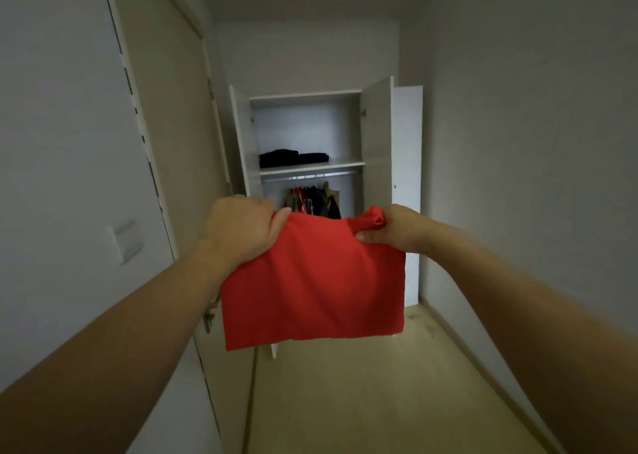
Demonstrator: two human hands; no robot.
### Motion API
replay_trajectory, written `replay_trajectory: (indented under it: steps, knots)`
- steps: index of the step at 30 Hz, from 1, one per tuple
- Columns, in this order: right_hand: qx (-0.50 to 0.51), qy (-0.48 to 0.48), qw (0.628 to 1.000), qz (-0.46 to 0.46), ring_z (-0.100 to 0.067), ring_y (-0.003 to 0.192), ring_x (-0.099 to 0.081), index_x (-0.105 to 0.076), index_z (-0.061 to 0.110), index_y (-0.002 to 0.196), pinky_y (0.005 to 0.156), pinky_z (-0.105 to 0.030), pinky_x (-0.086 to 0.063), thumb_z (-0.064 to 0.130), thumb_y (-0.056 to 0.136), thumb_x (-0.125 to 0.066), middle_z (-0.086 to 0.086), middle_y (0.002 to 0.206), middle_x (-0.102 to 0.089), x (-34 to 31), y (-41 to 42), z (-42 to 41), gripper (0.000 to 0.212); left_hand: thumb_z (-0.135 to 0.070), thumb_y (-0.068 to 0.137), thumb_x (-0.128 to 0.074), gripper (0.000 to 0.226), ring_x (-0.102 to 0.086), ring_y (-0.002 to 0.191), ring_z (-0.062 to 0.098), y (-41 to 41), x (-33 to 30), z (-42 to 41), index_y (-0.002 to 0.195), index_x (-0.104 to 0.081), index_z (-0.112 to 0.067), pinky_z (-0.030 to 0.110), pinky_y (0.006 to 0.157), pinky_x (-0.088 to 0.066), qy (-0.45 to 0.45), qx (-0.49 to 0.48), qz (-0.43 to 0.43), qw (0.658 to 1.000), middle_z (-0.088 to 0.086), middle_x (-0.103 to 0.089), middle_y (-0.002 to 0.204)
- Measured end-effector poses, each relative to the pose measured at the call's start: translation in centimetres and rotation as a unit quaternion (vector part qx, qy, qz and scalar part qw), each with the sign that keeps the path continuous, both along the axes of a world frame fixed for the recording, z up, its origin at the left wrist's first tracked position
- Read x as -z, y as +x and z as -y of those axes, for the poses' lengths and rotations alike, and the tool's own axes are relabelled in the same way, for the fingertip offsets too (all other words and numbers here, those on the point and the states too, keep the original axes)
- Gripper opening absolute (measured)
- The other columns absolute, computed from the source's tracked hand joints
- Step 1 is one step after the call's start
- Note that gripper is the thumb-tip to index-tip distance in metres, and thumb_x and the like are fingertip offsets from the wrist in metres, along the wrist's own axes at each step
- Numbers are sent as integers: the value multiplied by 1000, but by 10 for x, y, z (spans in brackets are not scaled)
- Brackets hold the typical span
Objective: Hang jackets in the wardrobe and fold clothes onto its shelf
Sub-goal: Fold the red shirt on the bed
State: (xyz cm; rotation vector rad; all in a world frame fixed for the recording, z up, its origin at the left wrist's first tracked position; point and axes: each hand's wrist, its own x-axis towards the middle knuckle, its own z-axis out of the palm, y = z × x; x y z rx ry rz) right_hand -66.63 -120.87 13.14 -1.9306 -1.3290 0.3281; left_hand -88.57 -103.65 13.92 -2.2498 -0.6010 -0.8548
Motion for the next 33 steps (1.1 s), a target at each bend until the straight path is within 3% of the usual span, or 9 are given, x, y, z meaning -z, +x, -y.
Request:
replay_trajectory:
  steps: [4, 7, 13, 16, 19, 21, 24, 30, 33]
  knots:
    - [-32, 67, 997, -20, -2, 81, -63, -64, 36, 87, 62, -10, -47, 43, 82, -71, 14, 87, -66, -5, 37, -85, 11, -58, 96, -30, 55, -62, 63, 28, 37, -3, -95, 67, -57, -18, 29, 53, -34, -9, -23, 15, 1000, 7, -64, 67]
    - [-38, 78, 995, -49, -15, 92, -67, -68, 27, 99, 76, -20, -53, 42, 83, -71, -1, 103, -68, -3, 72, -152, 22, -52, 96, -30, 52, -63, 68, 27, 75, 2, -166, 73, -60, -16, 30, 55, -37, -6, -32, 24, 999, 6, -66, 74]
    - [-30, 158, 956, -245, -13, 86, -72, -71, 19, 101, 65, -19, -56, 21, 85, -71, 0, 95, -75, -1, 149, -294, 16, -38, 81, -29, 43, -59, 59, 32, 159, -1, -311, 65, -60, -12, 28, 52, -29, -7, 10, 58, 998, 10, -64, 65]
    - [20, 194, 946, -258, -20, 94, -70, -66, 13, 112, 78, -30, -57, 20, 87, -70, -7, 105, -73, -16, 189, -365, 27, -36, 79, -28, 42, -55, 52, 30, 203, -14, -382, 60, -57, -11, 25, 49, -25, -3, 31, 78, 996, 9, -60, 58]
    - [74, 231, 931, -275, -24, 95, -67, -63, 15, 106, 80, -34, -55, 18, 89, -67, -9, 105, -69, -26, 231, -431, 17, -28, 79, -41, 32, -46, 43, 25, 254, -20, -443, 54, -52, -11, 23, 48, -24, -20, 39, 92, 995, 7, -55, 51]
    - [98, 242, 928, -267, -20, 88, -65, -59, 17, 99, 71, -30, -53, 17, 91, -65, -7, 99, -67, -24, 260, -471, 10, -25, 76, -47, 30, -46, 41, 26, 288, -16, -478, 51, -52, -10, 22, 48, -25, -29, 44, 90, 995, 8, -54, 49]
    - [130, 252, 931, -228, -14, 77, -57, -55, 16, 100, 62, -26, -46, 16, 92, -62, -4, 94, -61, -13, 309, -531, 10, -28, 77, -36, 39, -51, 39, 28, 339, -4, -533, 47, -53, -9, 22, 48, -25, -26, 55, 92, 994, 10, -55, 47]
    - [149, 241, 951, -123, -18, 78, -56, -58, 12, 114, 74, -33, -48, 18, 97, -50, -8, 100, -63, 10, 417, -662, 19, -24, 79, -40, 42, -46, 34, 26, 437, 9, -649, 41, -48, -10, 22, 41, -32, 10, 54, 57, 997, 7, -51, 41]
    - [139, 243, 956, -87, -20, 85, -56, -55, 14, 105, 76, -32, -47, 18, 98, -47, -8, 101, -61, 0, 468, -728, 11, -23, 88, -56, 37, -55, 49, 29, 487, -4, -714, 53, -55, -9, 27, 48, -33, -2, -16, 1, 1000, 9, -61, 57]
